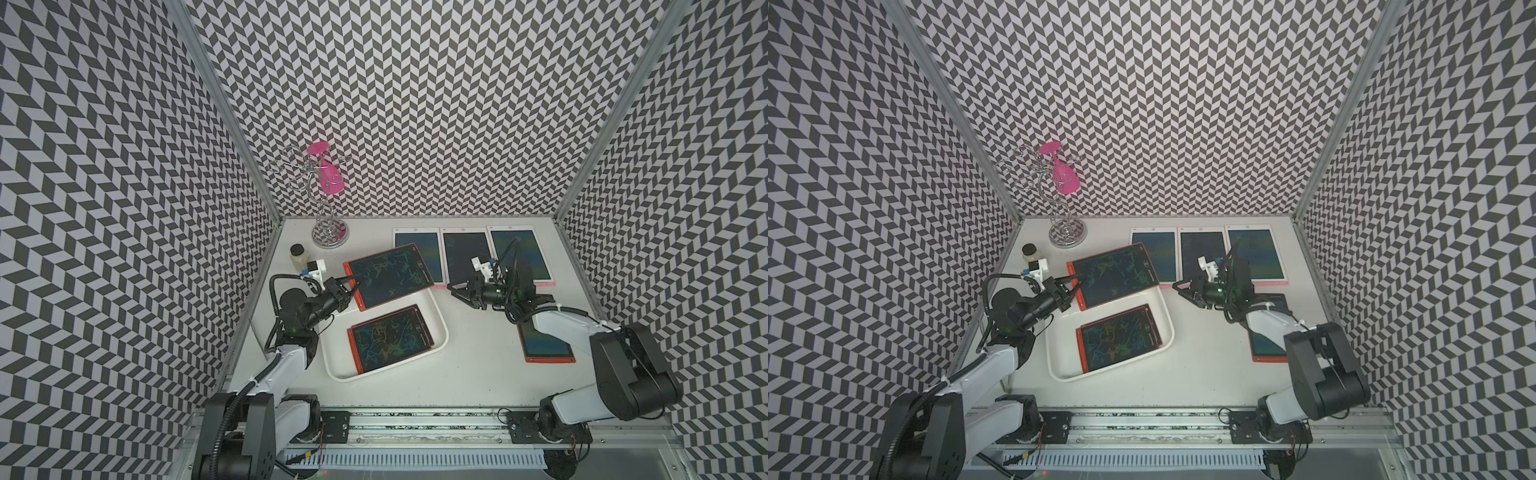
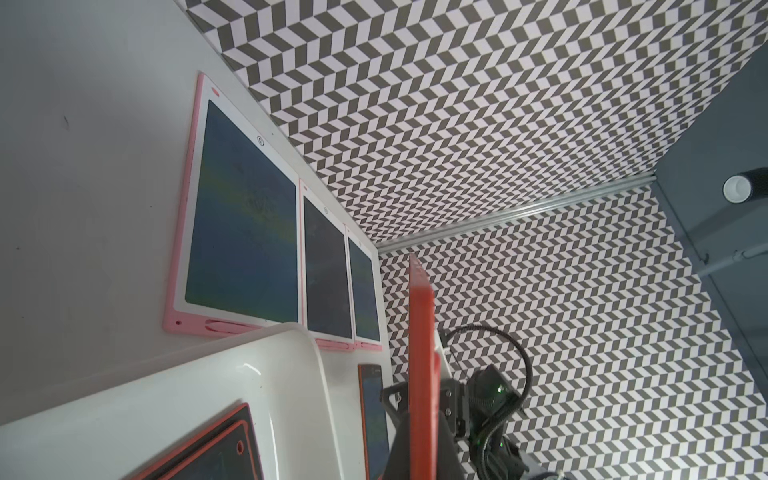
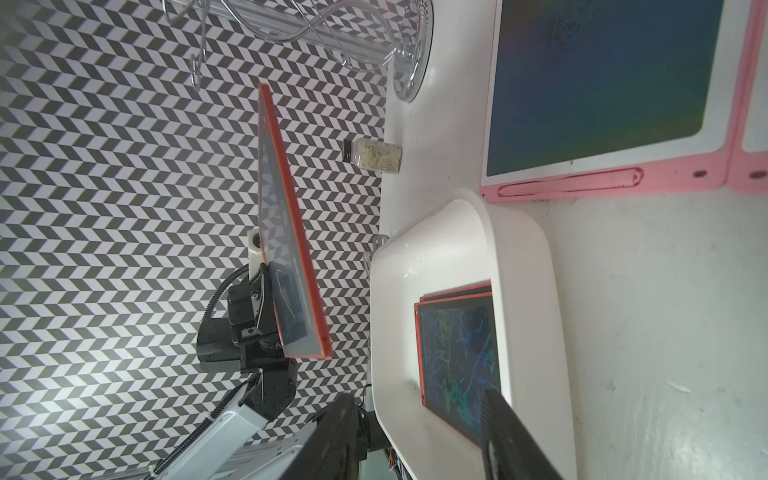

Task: Take out the writing tablet from the storage box
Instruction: Place the writing tablet at the center of the board.

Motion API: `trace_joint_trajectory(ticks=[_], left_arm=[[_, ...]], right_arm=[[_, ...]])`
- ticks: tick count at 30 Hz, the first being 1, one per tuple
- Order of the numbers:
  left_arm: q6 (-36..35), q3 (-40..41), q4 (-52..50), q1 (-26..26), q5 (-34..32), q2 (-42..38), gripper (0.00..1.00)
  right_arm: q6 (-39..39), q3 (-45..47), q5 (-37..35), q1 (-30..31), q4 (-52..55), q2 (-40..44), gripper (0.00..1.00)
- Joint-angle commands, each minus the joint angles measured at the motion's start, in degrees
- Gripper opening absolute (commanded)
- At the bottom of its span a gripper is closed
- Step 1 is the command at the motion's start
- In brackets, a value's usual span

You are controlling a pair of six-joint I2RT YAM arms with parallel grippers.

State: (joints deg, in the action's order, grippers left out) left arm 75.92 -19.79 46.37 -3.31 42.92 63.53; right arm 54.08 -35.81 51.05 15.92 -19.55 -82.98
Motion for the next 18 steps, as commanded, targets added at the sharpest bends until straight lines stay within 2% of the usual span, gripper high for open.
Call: trace_joint_trajectory(ticks=[1,5,10,13,18], left_arm=[[5.31,-0.55,5.51,-4.38,-9.14,-0.92,0.00],[6.63,-0.02,4.74,-11.78,-19.37,-1.38,0.00],[8.03,0.62,5.28,-16.74,-27.11,-1.80,0.00],[9.30,0.19,6.11,-18.24,-29.38,-1.15,0.00],[9.06,-2.45,6.05,-20.72,-30.88,1.06,0.00]], right_arm=[[6.24,2.97,-1.90,1.31,-10.55,2.29,0.48],[7.61,2.73,-3.01,3.05,-12.87,3.60,0.47],[10.46,2.41,-4.79,6.00,-16.61,3.73,0.47],[14.37,3.88,-6.13,7.97,-22.63,3.37,0.45],[14.93,2.63,-7.58,10.56,-23.32,2.43,0.44]])
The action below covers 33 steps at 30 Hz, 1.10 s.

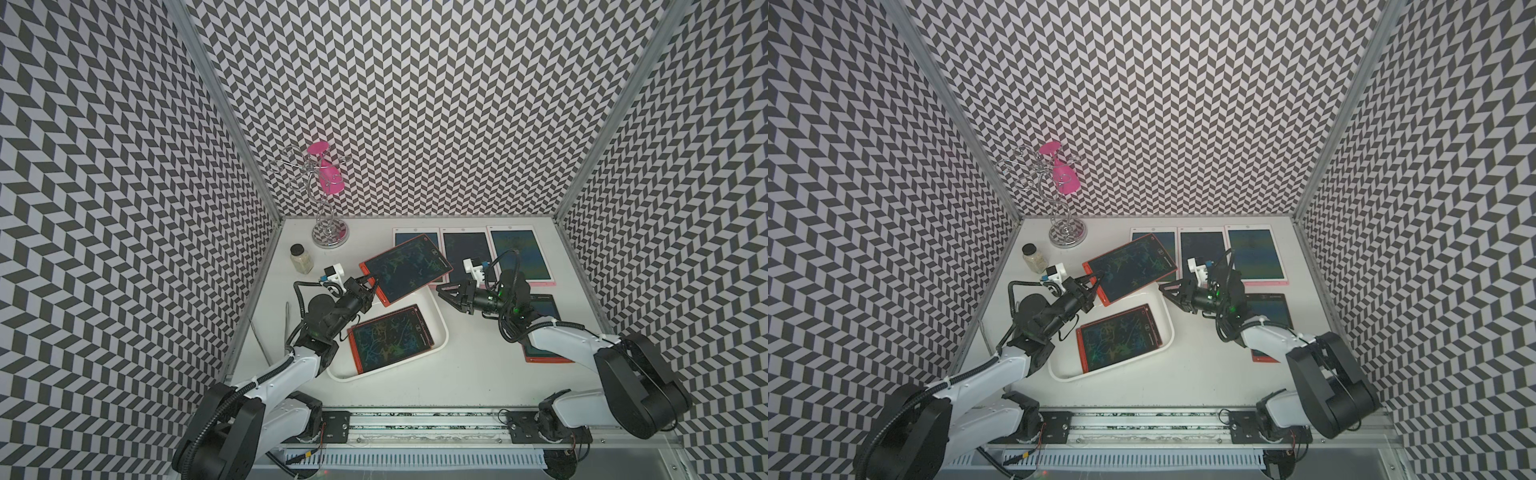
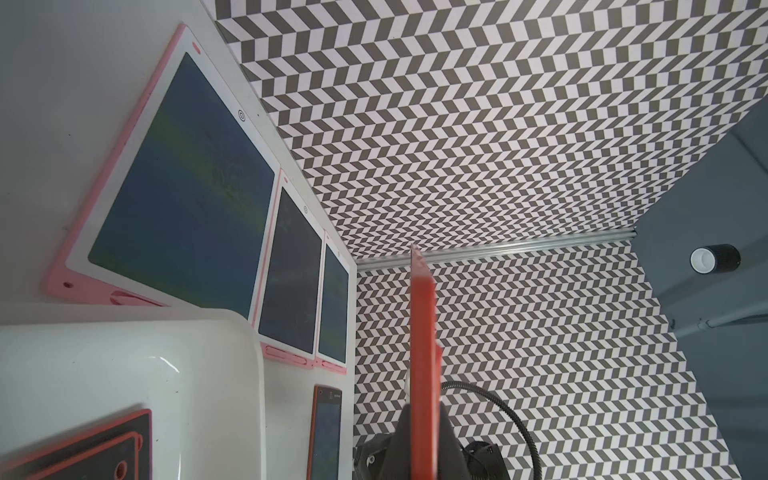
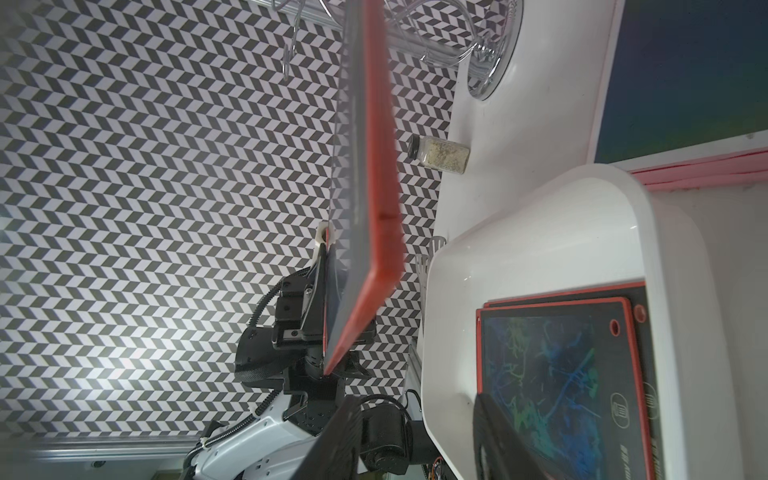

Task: Take out the writing tablet from the storage box
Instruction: Place the writing tablet at the center of the board.

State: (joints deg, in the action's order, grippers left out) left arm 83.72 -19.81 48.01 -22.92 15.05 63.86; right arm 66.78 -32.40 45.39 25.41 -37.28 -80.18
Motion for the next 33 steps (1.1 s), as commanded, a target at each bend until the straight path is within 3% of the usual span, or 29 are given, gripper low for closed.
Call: trace_joint_trajectory(ticks=[1,28,33], left_arm=[[1.26,-2.57,4.55,-1.49,-3.09,1.10,0.00],[2.80,-2.66,11.93,-2.52,-0.23,8.86,0.00],[3.33,-3.79,12.61,-3.27,1.70,11.20,0.00]], right_arm=[[2.47,-0.75,-2.14,1.36,-6.06,-0.41,0.43],[5.56,-5.11,-1.34,2.44,-13.79,-6.90,0.38],[4.19,-8.03,-0.90,2.48,-12.95,-9.40,0.31]])
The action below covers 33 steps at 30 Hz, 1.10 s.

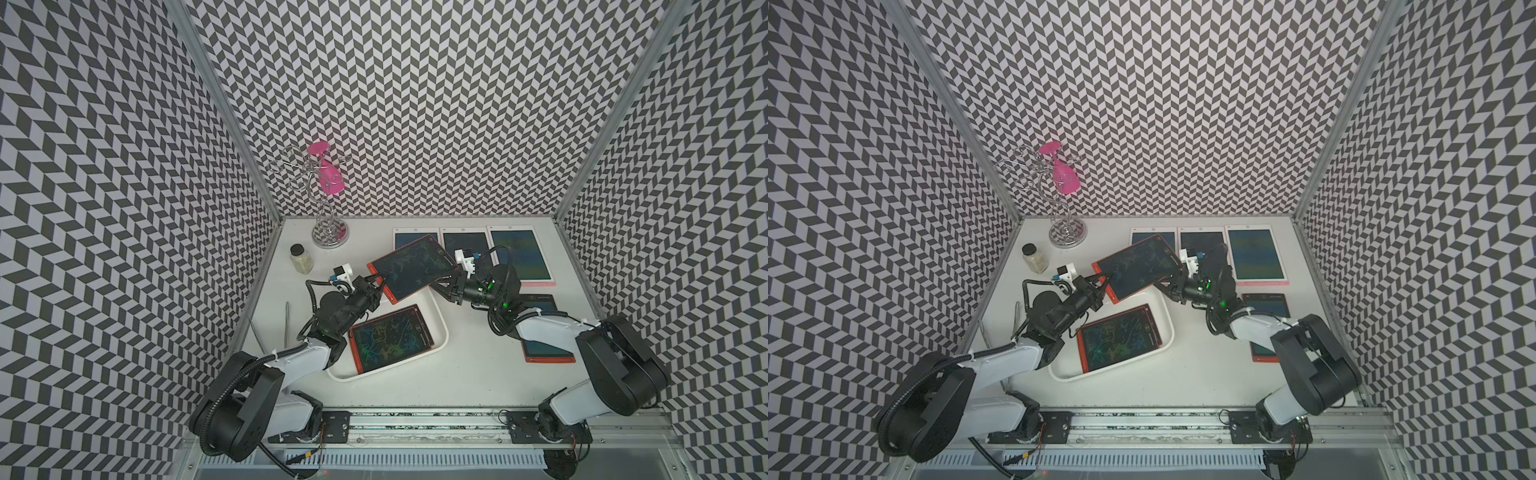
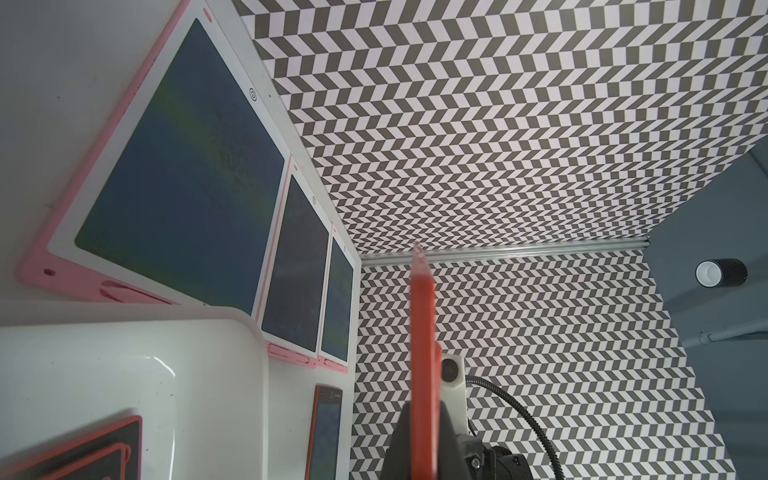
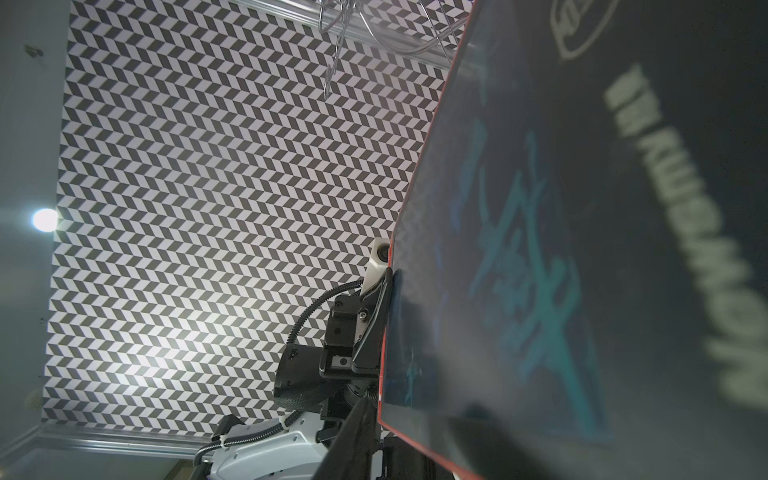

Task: Take out the writing tablet from the storage box
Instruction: Place the writing tablet at the center of the board.

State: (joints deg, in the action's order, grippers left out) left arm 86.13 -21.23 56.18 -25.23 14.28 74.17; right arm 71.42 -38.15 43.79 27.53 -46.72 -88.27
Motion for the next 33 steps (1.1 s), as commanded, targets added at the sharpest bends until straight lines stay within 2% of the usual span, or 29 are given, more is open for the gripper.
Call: trace_joint_trajectory(ticks=[1,8,20,21,23,25,28,33], left_arm=[[1.11,-2.57,4.41,-1.17,2.88,1.34,0.00],[2.46,-2.27,6.44,-2.86,4.44,3.69,0.00],[2.01,-1.15,4.43,-4.05,5.21,2.11,0.00],[1.86,-1.49,3.25,-4.04,5.54,1.98,0.02],[1.43,-1.66,1.94,-3.94,5.66,1.67,0.14],[0.91,-1.49,2.33,-3.81,5.46,1.24,0.14],[-0.37,-0.97,2.42,-3.51,5.32,0.25,0.27],[-3.35,0.71,0.43,-2.33,4.79,-3.55,0.37]], right_arm=[[-0.91,-2.92,0.72,0.44,-3.18,-1.72,0.29],[-7.21,-7.44,-1.58,0.61,5.16,-2.10,0.22],[-7.38,-10.27,-3.80,0.24,4.88,-5.22,0.06],[-7.80,-10.28,-4.15,0.21,5.40,-5.08,0.05],[-8.36,-10.02,-4.35,0.06,5.97,-4.86,0.03],[-8.54,-9.51,-4.48,-0.27,5.86,-4.58,0.02],[-8.66,-8.79,-4.36,-0.81,5.70,-4.40,0.00],[-9.00,-8.44,-4.05,-1.81,6.02,-4.20,0.00]])
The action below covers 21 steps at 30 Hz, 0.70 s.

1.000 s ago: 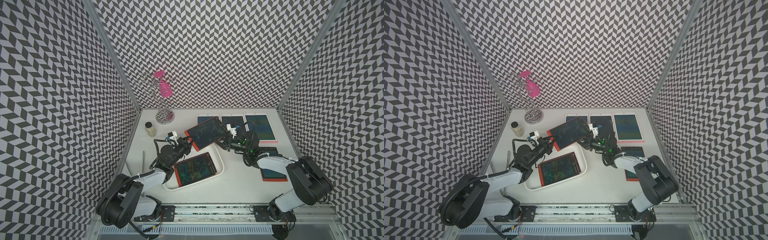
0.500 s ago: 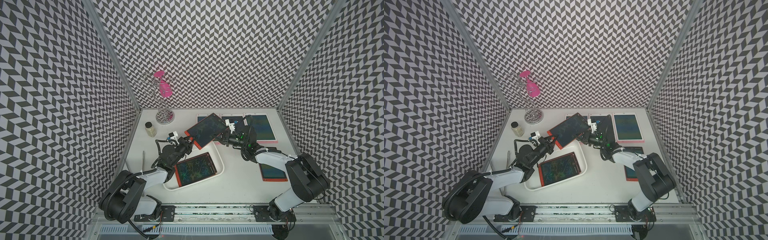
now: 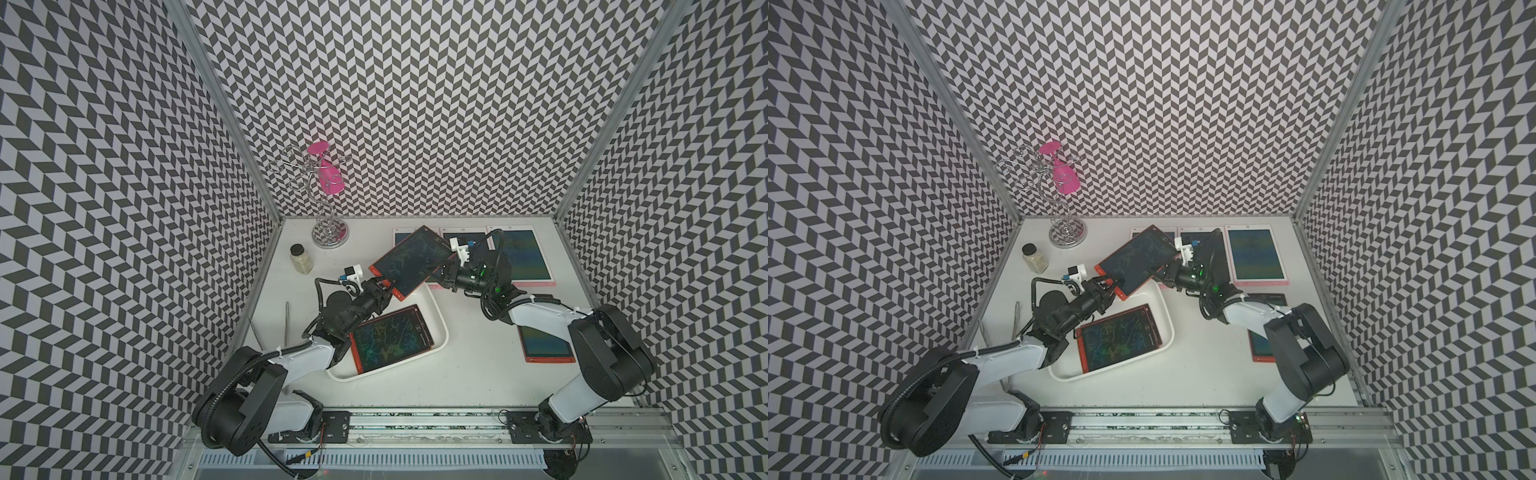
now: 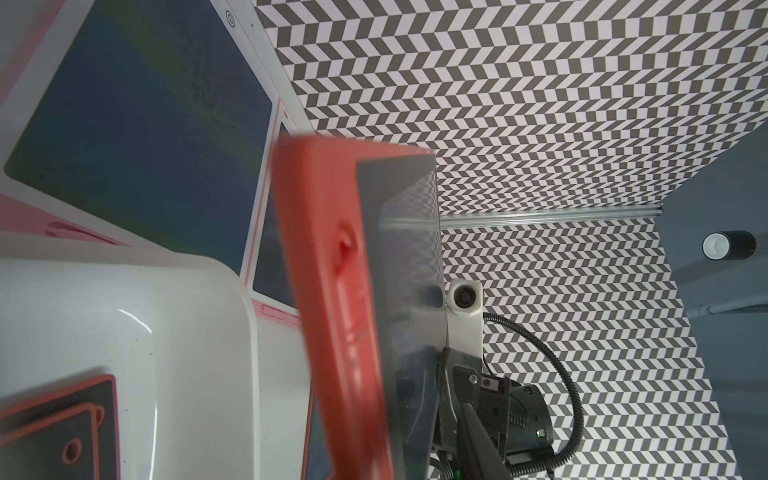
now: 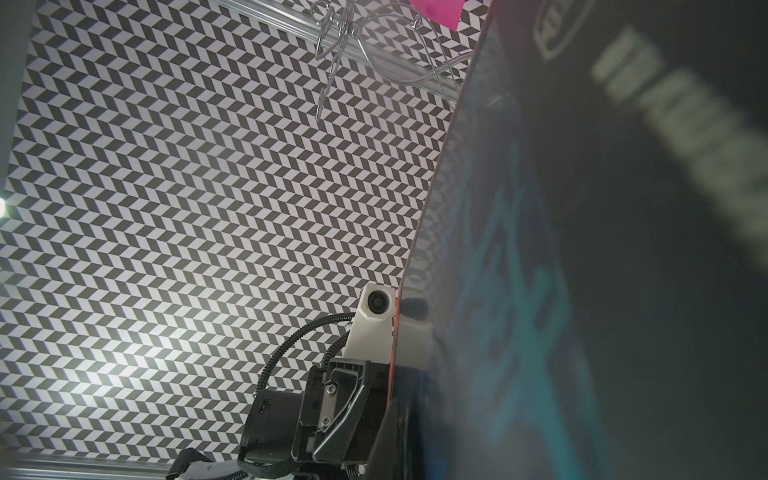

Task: Take out the writing tablet from the storage box
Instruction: Place the writing tablet at the center of the board.

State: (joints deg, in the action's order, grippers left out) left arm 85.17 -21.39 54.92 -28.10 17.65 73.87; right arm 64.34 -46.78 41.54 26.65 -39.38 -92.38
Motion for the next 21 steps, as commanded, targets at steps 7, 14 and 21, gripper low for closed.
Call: trace_joint_trajectory(ticks=[7,14,21], left_arm=[[-9.51,2.39,-12.90,4.14,1.16,-13.89,0.50],[-17.81,3.71,-24.02,12.84,5.12,-22.89,0.59],[-28.65,-2.41,-26.80,18.77,16.57,-13.86,0.63]], right_arm=[[-3.10,0.82,-0.28,-2.68,0.93,1.28,0.00],[-10.28,-3.07,7.89,-4.04,12.47,2.12,0.00],[-19.93,-4.28,10.96,-5.36,24.68,6.38,0.00]])
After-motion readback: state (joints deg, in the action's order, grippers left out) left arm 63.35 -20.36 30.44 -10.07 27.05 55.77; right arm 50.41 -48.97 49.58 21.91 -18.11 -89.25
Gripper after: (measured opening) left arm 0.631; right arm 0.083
